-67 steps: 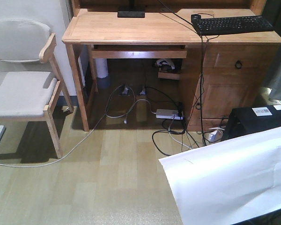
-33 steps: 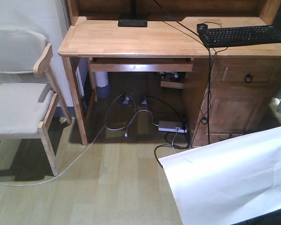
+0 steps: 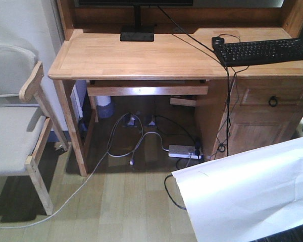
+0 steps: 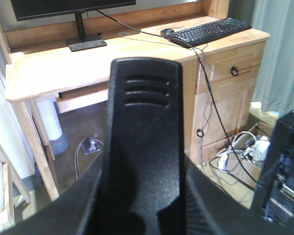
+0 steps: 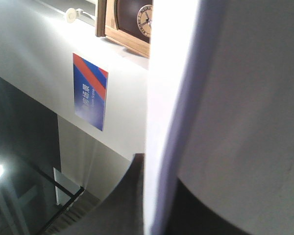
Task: Grab stapler and paper to desk for stapling
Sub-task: 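Drive up to the desk holding the stapler and paper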
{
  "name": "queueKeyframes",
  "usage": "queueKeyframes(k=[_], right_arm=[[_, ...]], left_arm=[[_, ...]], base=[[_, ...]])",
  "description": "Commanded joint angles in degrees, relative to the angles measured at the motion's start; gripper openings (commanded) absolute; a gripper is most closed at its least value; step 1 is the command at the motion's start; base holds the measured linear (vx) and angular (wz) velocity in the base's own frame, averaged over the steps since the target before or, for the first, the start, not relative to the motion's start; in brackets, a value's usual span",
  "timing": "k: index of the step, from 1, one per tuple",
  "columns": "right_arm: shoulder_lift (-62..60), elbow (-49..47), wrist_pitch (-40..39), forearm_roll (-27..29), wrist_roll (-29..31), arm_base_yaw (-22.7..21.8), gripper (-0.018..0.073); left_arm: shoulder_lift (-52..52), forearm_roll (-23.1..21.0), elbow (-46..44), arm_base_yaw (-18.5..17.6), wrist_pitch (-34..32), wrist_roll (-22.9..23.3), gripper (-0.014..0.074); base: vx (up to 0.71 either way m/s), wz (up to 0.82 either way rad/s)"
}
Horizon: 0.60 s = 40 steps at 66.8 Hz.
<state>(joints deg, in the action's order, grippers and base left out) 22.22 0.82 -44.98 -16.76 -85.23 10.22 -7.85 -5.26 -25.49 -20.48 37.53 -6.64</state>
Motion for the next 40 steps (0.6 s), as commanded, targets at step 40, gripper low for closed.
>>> queueKeyframes(k=[40], right_arm=[[0.23, -1.67, -3.96, 0.38, 0.16, 0.05, -0.0005]], left_arm=[[-0.67, -0.61, -1.77, -0.11, -6.68, 0.15, -0.0007]], base=[[0.29, -0.02]])
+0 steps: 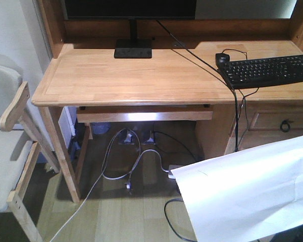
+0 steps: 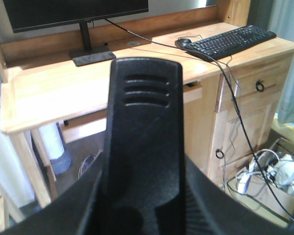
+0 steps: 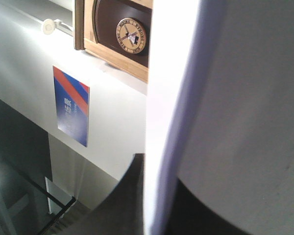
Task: Grab stapler and paper to desk for stapling
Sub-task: 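Drive up to the desk holding the stapler and paper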
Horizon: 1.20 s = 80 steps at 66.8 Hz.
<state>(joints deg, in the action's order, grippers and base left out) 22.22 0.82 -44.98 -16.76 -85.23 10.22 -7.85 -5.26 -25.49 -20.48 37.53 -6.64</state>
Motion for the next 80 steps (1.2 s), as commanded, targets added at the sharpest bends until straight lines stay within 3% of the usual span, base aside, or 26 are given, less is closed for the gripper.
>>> queueKeyframes(k=[1, 80], right_arm=[[0.23, -1.67, -3.96, 0.38, 0.16, 0.05, -0.0005], [0.23, -1.67, -3.96, 0.38, 0.16, 0.05, -0.0005]], left_arm=[[-0.67, -0.61, -1.77, -0.11, -6.68, 0.15, -0.0007], [-0.67, -0.61, -1.77, -0.11, -6.68, 0.15, -0.0007]], base=[[0.29, -0.06], [0.24, -0.02]])
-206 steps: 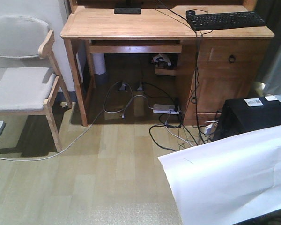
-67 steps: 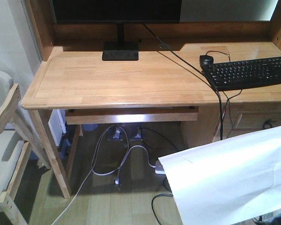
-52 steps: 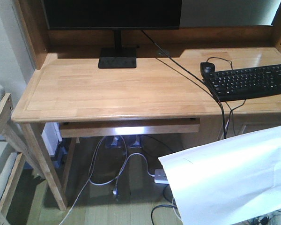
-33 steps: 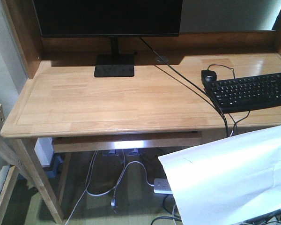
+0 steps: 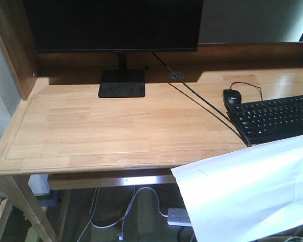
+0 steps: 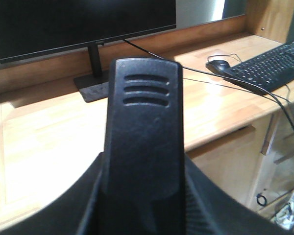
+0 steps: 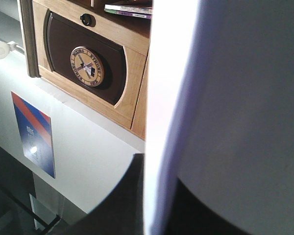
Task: Grab stapler and paper to desk for stapling
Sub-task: 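Drive up to the desk holding the stapler and paper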
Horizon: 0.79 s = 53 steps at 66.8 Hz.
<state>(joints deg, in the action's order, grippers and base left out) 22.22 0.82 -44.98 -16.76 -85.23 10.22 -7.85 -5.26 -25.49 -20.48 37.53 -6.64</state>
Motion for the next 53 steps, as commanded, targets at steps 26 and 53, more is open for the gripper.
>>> queueKeyframes(k=[26, 53], right_arm=[[0.23, -1.67, -3.73, 0.38, 0.16, 0.05, -0.0005], [0.23, -1.67, -3.73, 0.38, 0.16, 0.05, -0.0005]], left_arm=[[-0.67, -0.61, -1.77, -0.11, -6.68, 0.15, -0.0007], [-0.67, -0.61, -1.77, -0.11, -6.68, 0.15, -0.0007]], base=[[0.14, 0.07], [0.09, -0.01]])
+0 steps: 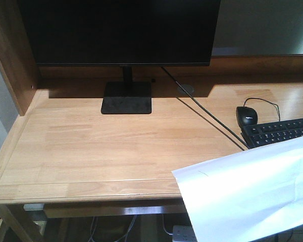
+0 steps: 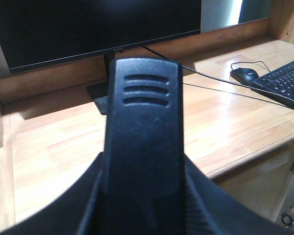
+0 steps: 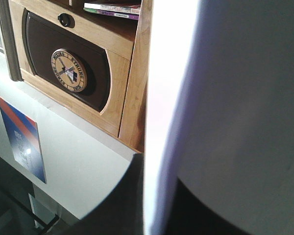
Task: Grab stapler and paper to desk for stapling
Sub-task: 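Drive up to the desk holding the stapler and paper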
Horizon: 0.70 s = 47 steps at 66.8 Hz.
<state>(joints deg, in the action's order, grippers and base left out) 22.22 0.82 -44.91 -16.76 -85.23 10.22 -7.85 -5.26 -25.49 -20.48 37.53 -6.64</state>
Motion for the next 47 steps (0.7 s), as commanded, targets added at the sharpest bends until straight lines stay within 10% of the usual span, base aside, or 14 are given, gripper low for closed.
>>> queueKeyframes(k=[1, 47], right_arm=[[0.23, -1.67, -3.79, 0.38, 0.16, 0.05, -0.0005], [0.23, -1.67, -3.9, 0.38, 0.16, 0.05, -0.0005]], left_arm=[[-0.67, -0.61, -1.77, -0.11, -6.68, 0.15, -0.0007], [-0.67, -0.61, -1.77, -0.11, -6.68, 0.15, -0.0007]], base=[[0.08, -0.02], [0.05, -0.01]])
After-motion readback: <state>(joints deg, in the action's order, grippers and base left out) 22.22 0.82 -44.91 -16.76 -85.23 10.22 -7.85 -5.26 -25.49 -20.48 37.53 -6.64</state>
